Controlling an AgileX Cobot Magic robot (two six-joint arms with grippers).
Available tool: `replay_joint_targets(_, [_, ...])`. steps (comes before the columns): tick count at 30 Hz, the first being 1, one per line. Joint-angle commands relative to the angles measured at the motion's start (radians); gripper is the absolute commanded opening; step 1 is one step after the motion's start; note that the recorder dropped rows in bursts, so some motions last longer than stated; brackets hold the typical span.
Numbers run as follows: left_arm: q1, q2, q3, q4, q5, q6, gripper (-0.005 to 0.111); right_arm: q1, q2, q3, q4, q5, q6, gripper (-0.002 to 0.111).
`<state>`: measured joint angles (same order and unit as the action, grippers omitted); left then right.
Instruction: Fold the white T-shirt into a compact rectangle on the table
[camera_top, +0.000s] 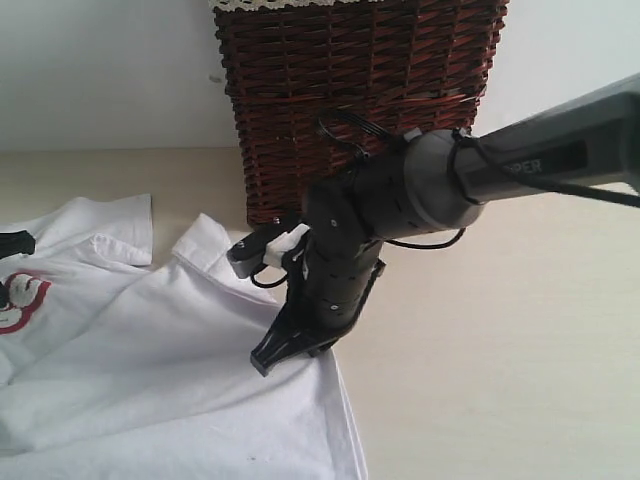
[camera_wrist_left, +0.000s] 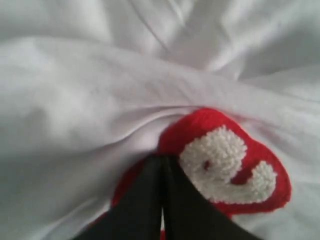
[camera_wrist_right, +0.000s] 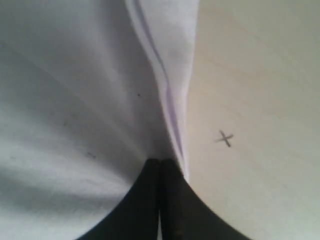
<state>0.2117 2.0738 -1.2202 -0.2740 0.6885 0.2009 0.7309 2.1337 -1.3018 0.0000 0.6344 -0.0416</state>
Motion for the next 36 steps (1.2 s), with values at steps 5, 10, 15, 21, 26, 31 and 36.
replay_joint_targets(5, [-0.001,0.039,0.034,0.389,0.21,-0.32,0.0,-0.067,-0.173,0.323,-0.061,-0.065,0.021,0.0])
replay_joint_targets(10, [-0.001,0.015,0.047,0.385,0.216,-0.32,0.0,-0.146,-0.202,0.433,-0.061,-0.113,0.042,0.0])
replay_joint_targets(15, [-0.001,-0.071,0.047,0.359,0.155,-0.322,0.0,-0.116,-0.278,0.438,0.032,-0.109,-0.029,0.0])
replay_joint_targets(21, [-0.001,-0.169,0.047,0.36,0.092,-0.308,0.0,-0.043,-0.386,0.438,0.222,-0.041,-0.206,0.0])
replay_joint_targets(26, [-0.02,-0.244,0.062,0.237,0.063,-0.184,0.0,0.025,-0.399,0.416,0.233,-0.121,-0.219,0.0])
replay_joint_targets(31, [-0.104,-0.264,0.126,0.163,0.032,-0.101,0.0,0.025,-0.262,0.174,0.226,-0.234,-0.169,0.0])
replay_joint_targets(36, [-0.112,-0.264,0.129,0.162,0.022,-0.098,0.0,0.022,-0.045,-0.036,-0.144,-0.183,0.124,0.0])
